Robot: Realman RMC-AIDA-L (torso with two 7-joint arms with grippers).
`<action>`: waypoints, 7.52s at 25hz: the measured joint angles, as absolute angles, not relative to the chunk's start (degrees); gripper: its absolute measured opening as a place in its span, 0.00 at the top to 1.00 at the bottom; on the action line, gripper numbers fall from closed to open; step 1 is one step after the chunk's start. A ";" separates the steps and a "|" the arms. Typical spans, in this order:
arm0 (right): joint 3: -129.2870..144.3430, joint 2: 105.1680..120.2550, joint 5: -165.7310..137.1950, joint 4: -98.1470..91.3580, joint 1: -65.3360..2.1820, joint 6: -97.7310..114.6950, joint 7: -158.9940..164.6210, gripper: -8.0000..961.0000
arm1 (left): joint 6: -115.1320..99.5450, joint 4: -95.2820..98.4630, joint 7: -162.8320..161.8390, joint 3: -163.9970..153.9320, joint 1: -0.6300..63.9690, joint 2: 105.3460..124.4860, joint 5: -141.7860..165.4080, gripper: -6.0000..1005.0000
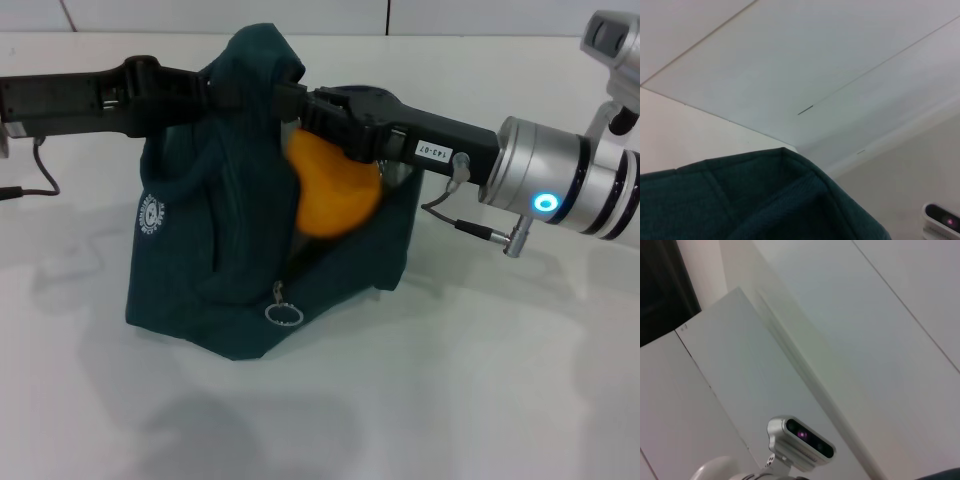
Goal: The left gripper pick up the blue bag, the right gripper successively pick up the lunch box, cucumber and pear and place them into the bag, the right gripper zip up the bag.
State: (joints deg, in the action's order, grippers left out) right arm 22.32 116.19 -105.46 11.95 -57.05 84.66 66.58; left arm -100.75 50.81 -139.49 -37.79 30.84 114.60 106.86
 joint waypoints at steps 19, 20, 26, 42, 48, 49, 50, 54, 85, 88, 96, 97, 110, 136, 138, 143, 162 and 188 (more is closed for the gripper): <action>14.17 115.76 -104.75 2.38 -43.31 92.28 77.18 0.37 | -100.88 51.05 -139.57 -37.78 30.80 114.60 106.87 0.88; 13.76 115.72 -104.75 1.42 -41.81 92.02 79.55 0.35 | -100.90 51.04 -139.57 -37.79 30.79 114.60 106.88 0.88; 16.23 115.70 -105.60 -0.78 -37.21 86.42 94.40 0.32 | -100.98 50.95 -139.55 -37.79 30.85 114.61 106.88 0.88; 24.43 116.19 -107.12 1.84 -44.75 74.60 103.85 0.36 | -100.90 50.88 -139.25 -38.06 31.20 114.66 106.88 0.87; 25.27 116.19 -106.73 1.97 -44.77 74.73 98.98 0.49 | -100.89 50.88 -139.17 -38.16 31.26 114.64 106.88 0.87; 25.24 116.19 -106.68 2.00 -44.75 74.74 98.87 0.54 | -100.89 50.88 -139.16 -38.16 31.27 114.63 106.88 0.87; 25.24 116.19 -106.64 2.05 -44.75 74.74 98.79 0.59 | -100.89 50.88 -139.16 -38.16 31.28 114.64 106.88 0.87; 25.22 116.19 -106.59 2.07 -44.84 74.86 98.61 0.75 | -100.91 50.88 -139.14 -38.19 31.29 114.70 106.88 0.87; 25.50 115.52 -99.19 -9.64 -36.29 100.91 91.04 0.92 | -98.32 39.59 -134.71 -41.08 34.93 117.95 106.31 0.87; 26.52 115.48 -99.35 -9.78 -36.48 99.26 91.06 0.90 | -96.57 39.23 -134.31 -41.15 34.58 118.02 107.61 0.87; 26.72 115.49 -98.89 -10.45 -36.57 96.65 91.37 0.87 | -95.73 39.16 -134.46 -41.22 34.22 117.71 109.95 0.87; 26.65 115.49 -98.89 -10.51 -36.57 96.72 91.25 0.86 | -95.72 39.15 -134.51 -41.22 34.15 117.67 110.14 0.87; 26.54 115.47 -96.85 -14.46 -30.70 107.57 85.62 0.40 | -95.70 39.10 -134.51 -41.24 33.97 117.93 110.05 0.87; 51.80 116.19 -97.92 -0.17 -30.98 94.49 47.78 0.17 | -94.69 39.11 -134.21 -41.22 33.94 118.83 109.99 0.86; 51.84 116.19 -97.91 0.86 -32.21 93.62 47.78 0.17 | -94.74 39.11 -134.21 -41.22 34.00 118.87 109.94 0.86; 51.86 116.19 -97.91 1.32 -32.75 93.29 47.77 0.17 | -94.83 39.11 -134.21 -41.22 34.01 118.97 109.87 0.86; 50.52 116.19 -98.84 2.35 -32.76 92.80 49.44 0.17 | -95.08 39.11 -134.26 -41.22 33.90 119.09 109.86 0.86; 49.74 116.19 -100.38 3.60 -34.59 91.29 49.96 0.25 | -95.27 39.02 -134.32 -41.31 33.93 119.26 109.86 0.85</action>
